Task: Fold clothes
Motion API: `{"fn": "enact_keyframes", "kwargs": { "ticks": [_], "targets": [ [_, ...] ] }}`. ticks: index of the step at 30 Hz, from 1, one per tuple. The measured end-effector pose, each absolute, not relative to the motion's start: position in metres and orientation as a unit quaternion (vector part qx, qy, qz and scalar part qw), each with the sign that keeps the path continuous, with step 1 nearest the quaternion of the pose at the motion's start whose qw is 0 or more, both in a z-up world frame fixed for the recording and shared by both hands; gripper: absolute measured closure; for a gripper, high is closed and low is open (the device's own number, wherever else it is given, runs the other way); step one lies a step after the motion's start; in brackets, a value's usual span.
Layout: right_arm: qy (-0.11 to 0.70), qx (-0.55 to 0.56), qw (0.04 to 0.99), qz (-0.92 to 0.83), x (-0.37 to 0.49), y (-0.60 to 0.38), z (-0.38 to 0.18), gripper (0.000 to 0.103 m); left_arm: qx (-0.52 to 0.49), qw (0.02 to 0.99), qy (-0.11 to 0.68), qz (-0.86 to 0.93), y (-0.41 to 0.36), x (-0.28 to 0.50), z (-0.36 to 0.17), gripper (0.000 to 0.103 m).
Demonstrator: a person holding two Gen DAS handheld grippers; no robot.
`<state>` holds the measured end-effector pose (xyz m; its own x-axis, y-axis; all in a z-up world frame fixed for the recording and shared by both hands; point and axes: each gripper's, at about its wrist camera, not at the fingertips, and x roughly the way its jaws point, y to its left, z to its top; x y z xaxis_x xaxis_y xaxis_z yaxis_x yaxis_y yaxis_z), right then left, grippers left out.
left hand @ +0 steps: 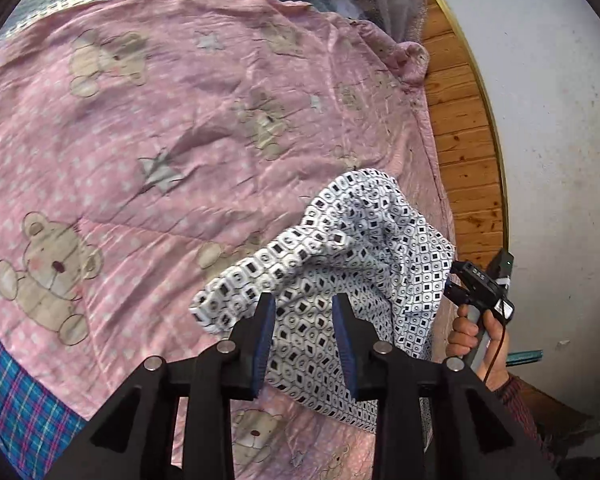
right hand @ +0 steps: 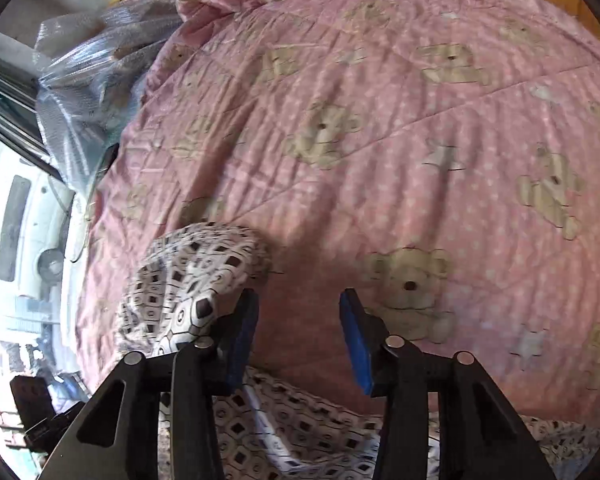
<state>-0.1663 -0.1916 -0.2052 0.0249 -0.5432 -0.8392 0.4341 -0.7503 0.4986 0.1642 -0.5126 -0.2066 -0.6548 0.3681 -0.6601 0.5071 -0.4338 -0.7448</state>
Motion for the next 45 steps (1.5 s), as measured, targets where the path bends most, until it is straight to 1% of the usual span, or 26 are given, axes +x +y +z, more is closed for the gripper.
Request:
{"fn": "enact_keyframes", "kwargs": {
  "ticks": [1,2,5,7,9,10,11,12,14,16,19,21,24,25,26,28,30,31,32,34,36,39,42,45],
  "targets": [
    [-0.069,0.621,0.388,-0.677,-0.163,-0.198,-0.201,0.090,0.412,0.035,0.525,-0.743,-0.509,0.154,-0.202,0.072],
    [-0.079,0.606,0.424,-0.668,-0.151,-0.205,-0.186,0.093,0.412,0.023,0.520,-0.748,-0.506,0.143,-0.197,0.072],
    [-0.092,0.562,0.517,-0.639,-0.113,-0.226,-0.143,0.096,0.410,0.002,0.501,-0.762,-0.503,0.123,-0.183,0.072],
    [-0.066,0.552,0.554,-0.620,-0.075,-0.242,-0.128,0.096,0.400,0.001,0.508,-0.763,-0.509,0.117,-0.179,0.072],
    [-0.021,0.552,0.563,-0.615,-0.039,-0.252,-0.132,0.096,0.395,0.008,0.520,-0.758,-0.518,0.113,-0.181,0.072],
    [0.009,0.552,0.553,-0.624,-0.025,-0.253,-0.139,0.094,0.393,0.014,0.524,-0.755,-0.520,0.111,-0.183,0.072],
    [0.040,0.552,0.541,-0.633,-0.012,-0.254,-0.147,0.089,0.392,0.019,0.529,-0.752,-0.523,0.108,-0.185,0.069],
    [0.044,0.558,0.524,-0.642,-0.007,-0.247,-0.156,0.086,0.392,0.018,0.533,-0.750,-0.523,0.102,-0.185,0.067],
    [0.048,0.571,0.489,-0.657,0.002,-0.234,-0.175,0.084,0.401,0.013,0.527,-0.749,-0.517,0.084,-0.187,0.053],
    [0.032,0.578,0.468,-0.667,0.004,-0.218,-0.181,0.084,0.427,0.012,0.512,-0.745,-0.502,0.064,-0.192,0.052],
    [-0.009,0.582,0.446,-0.680,0.007,-0.190,-0.177,0.078,0.452,0.003,0.479,-0.752,-0.479,0.041,-0.194,0.052],
    [-0.022,0.584,0.423,-0.693,0.009,-0.169,-0.174,0.076,0.457,0.010,0.459,-0.762,-0.468,0.033,-0.192,0.052],
    [-0.015,0.571,0.381,-0.727,0.019,-0.130,-0.160,0.069,0.457,0.021,0.433,-0.776,-0.458,0.024,-0.189,0.049],
    [-0.009,0.561,0.362,-0.744,0.022,-0.114,-0.154,0.061,0.466,0.029,0.418,-0.780,-0.454,0.017,-0.191,0.048],
    [-0.002,0.550,0.344,-0.761,0.024,-0.099,-0.148,0.054,0.474,0.034,0.401,-0.783,-0.449,0.010,-0.195,0.048],
    [0.016,0.538,0.297,-0.789,0.015,-0.069,-0.143,0.050,0.490,0.042,0.360,-0.793,-0.439,-0.005,-0.200,0.048],
    [0.029,0.543,0.257,-0.799,0.004,-0.042,-0.147,0.049,0.499,0.037,0.324,-0.803,-0.430,-0.018,-0.203,0.049],
    [0.035,0.547,0.237,-0.802,-0.002,-0.029,-0.150,0.049,0.492,0.036,0.317,-0.810,-0.429,-0.020,-0.203,0.065],
    [0.034,0.548,0.229,-0.804,-0.003,-0.018,-0.149,0.049,0.485,0.033,0.315,-0.815,-0.431,-0.020,-0.202,0.099],
    [0.032,0.548,0.214,-0.808,-0.005,0.005,-0.147,0.049,0.469,0.023,0.323,-0.822,-0.440,-0.013,-0.191,0.100],
    [0.001,0.557,0.205,-0.805,-0.004,0.028,-0.148,0.049,0.452,0.008,0.338,-0.825,-0.453,0.011,-0.172,0.101],
    [-0.130,0.585,0.191,-0.778,0.002,0.065,-0.160,0.049,0.458,0.002,0.352,-0.817,-0.473,0.058,-0.158,0.102],
    [-0.268,0.594,0.166,-0.741,0.009,0.092,-0.176,0.049,0.480,0.000,0.390,-0.786,-0.490,0.098,-0.176,0.102],
    [-0.378,0.592,0.102,-0.705,0.017,0.121,-0.195,0.049,0.484,0.002,0.412,-0.772,-0.493,0.114,-0.192,0.102]
  ]
}}
